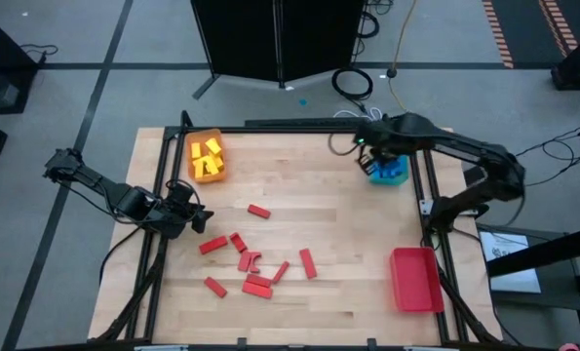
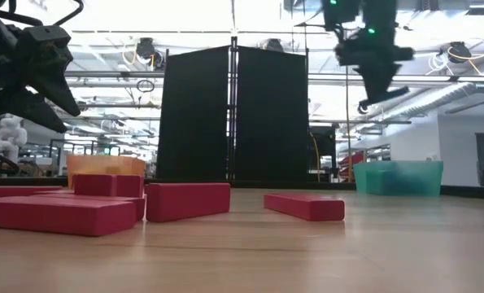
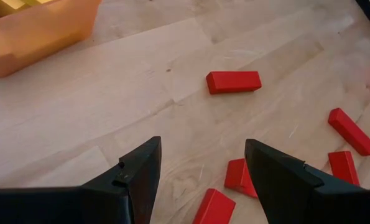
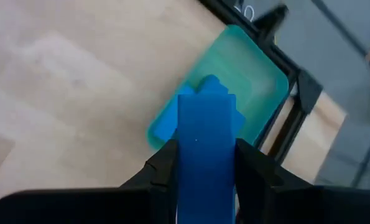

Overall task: Sort blocks
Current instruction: Put the blue block into the blue bin

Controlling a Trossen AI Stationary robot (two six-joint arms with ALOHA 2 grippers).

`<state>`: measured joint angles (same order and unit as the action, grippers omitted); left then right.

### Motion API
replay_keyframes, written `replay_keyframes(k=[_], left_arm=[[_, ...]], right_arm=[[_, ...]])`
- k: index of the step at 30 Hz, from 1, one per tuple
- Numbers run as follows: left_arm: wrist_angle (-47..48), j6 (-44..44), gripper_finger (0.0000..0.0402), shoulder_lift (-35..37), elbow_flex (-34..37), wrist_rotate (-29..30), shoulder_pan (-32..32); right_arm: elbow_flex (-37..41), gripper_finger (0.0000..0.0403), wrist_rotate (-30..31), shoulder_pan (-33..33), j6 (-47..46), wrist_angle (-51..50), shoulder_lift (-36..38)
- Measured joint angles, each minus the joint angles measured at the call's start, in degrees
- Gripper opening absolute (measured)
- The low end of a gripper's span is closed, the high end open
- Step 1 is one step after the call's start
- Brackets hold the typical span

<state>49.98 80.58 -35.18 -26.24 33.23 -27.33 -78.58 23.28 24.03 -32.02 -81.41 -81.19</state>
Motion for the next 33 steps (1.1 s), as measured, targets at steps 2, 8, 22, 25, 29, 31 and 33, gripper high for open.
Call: replay_keyframes(k=[2,8,22,25,29,31,33], left_arm=[[-0.02,0.02,0.0228,0.0,0.0,0.0,-0.02],[-0.19,1.39,0.0228,0.0,0.0,0.51,-0.02],[-1.73,1.83,0.0228,0.0,0.0,0.63,0.0],[-1.71,1.83,0.0228,0.0,0.0,0.66,0.0],[-1.62,1.81,0.0228,0.0,0.0,0.89,-0.01],[-1.57,1.79,0.0228,0.0,0.0,1.27,0.0],[-1.55,1.79,0.0228,0.0,0.0,1.64,-0.01]], right_arm=[[3.34,0.0085,-1.13,2.54,-1.38,2.75,3.2],[11.55,0.0085,-1.61,8.4,-3.02,11.9,6.23],[25.06,0.0085,-6.98,18.65,-15.75,28.33,5.95],[25.92,0.0097,-6.95,19.73,-19.18,29.22,5.97],[26.0,0.0167,-6.95,20.81,-19.69,29.19,5.97],[26.0,0.0193,-6.97,21.1,-19.82,29.18,5.97],[26.0,0.0207,-7.14,21.29,-19.51,29.24,5.97]])
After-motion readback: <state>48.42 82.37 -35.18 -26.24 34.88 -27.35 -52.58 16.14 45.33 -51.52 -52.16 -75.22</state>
